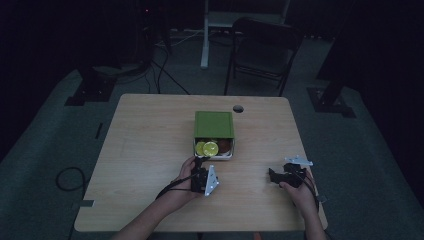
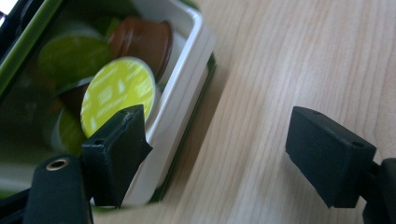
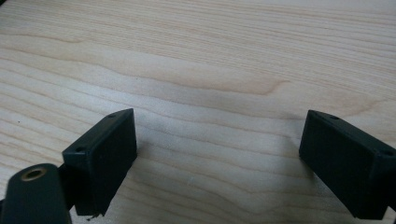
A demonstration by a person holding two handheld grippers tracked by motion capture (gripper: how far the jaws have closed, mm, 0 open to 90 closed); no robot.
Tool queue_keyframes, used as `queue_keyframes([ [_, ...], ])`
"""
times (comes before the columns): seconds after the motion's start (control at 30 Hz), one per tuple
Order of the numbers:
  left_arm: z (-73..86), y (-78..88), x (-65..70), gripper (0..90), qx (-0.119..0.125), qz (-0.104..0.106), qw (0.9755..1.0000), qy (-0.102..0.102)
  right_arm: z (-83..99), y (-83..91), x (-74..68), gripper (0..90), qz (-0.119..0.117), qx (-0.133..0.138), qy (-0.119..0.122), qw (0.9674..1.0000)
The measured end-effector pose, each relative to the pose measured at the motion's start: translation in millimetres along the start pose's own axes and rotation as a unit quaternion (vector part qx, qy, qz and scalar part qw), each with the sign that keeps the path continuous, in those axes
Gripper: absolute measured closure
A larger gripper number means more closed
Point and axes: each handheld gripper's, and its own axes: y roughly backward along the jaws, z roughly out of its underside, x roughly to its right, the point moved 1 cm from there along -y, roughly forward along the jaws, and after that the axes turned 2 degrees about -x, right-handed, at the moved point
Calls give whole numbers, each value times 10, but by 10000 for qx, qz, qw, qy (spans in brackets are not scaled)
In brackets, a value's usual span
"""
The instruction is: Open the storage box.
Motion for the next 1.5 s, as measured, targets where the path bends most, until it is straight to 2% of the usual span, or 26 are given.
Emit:
queue_keyframes([
  [0.17, -64, -80, 32, 211, 132, -19, 9996, -235, 0, 0, 0, 107, 0, 2, 0, 10000],
  [0.27, -107, -129, 48, 220, 213, -130, 9989, -400, 0, 0, 0, 107, 0, 1, -1, 10000],
  [0.37, -139, -164, 55, 242, 330, -187, 9984, -411, 0, 0, 0, 107, 3, 0, 0, 10000],
  [0.4, -160, -185, 58, 242, 372, -245, 9977, -518, 0, 0, 0, 107, 2, 1, 0, 10000],
  [0.47, -183, -219, 57, 271, 404, -281, 9973, -547, 0, 0, 0, 107, 3, 2, 2, 10000],
  [0.6, -202, -285, 46, 337, 360, -418, 9964, -649, 0, 0, 1, 108, -1, 3, 3, 10000],
  [0.73, -209, -352, 54, 384, 216, -572, 9934, -966, 0, 0, 1, 108, -1, 2, 2, 10000],
  [0.83, -225, -401, 61, 427, 190, -638, 9916, -1111, 0, 0, 1, 108, -1, 3, 2, 10000],
  [1.1, -247, -472, 71, 502, 27, -773, 9890, -1261, 0, 0, 1, 108, 0, 2, 1, 10000],
  [1.23, -264, -475, 45, 585, 13, -838, 9887, -1239, 0, 0, 1, 108, 1, 4, 3, 10000],
  [1.33, -274, -476, 37, 646, 3, -900, 9871, -1326, 0, 0, 1, 108, 1, 3, 3, 10000],
  [1.43, -275, -478, 44, 679, -3, -969, 9840, -1498, 0, 0, 1, 108, 1, 3, 3, 10000],
  [1.5, -272, -478, 49, 681, 6, -985, 9834, -1523, 0, 0, 1, 108, 2, 3, 3, 10000],
])
